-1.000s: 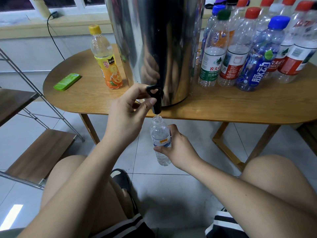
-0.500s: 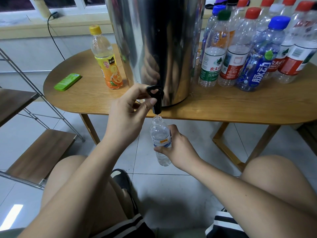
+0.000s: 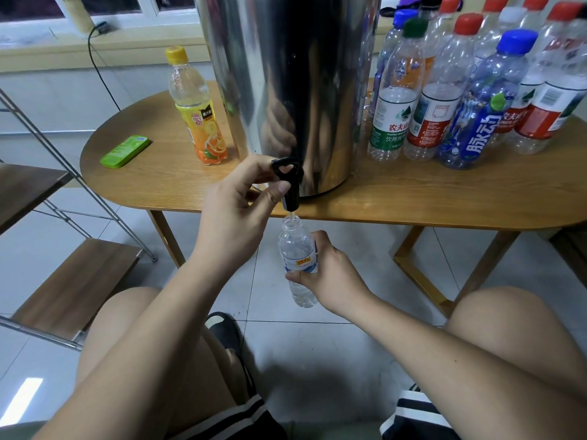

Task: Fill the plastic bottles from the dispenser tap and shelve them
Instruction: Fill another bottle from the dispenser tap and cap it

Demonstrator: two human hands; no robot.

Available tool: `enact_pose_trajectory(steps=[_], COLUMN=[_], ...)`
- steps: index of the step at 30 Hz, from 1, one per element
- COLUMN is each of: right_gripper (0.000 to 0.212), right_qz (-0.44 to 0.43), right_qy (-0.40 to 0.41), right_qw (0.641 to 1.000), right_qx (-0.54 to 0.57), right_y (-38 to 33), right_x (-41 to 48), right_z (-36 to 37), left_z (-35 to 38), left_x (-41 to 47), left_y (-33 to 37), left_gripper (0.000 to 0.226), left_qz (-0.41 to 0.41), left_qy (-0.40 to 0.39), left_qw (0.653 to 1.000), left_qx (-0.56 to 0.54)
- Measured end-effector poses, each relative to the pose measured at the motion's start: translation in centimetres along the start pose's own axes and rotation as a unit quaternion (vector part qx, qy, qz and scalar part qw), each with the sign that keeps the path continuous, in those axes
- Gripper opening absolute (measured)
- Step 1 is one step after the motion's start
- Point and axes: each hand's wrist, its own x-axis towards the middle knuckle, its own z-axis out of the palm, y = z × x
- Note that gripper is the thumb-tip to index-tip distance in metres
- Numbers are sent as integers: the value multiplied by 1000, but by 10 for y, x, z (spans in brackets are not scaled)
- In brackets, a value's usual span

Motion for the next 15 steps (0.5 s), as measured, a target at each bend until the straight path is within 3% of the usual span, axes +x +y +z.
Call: enact_pose_trajectory(steps=[15], right_gripper=[59], right_qz=[-1], right_qy=[3], right_qw=[1000], right_qx=[-7], right_y=[1], right_x=[1], right_z=[0], left_z=[0], left_x=[0], left_y=[0], left_gripper=[17], left_qz=[-2], left_qy=[-4], left_qw=[1000], left_qx=[-4])
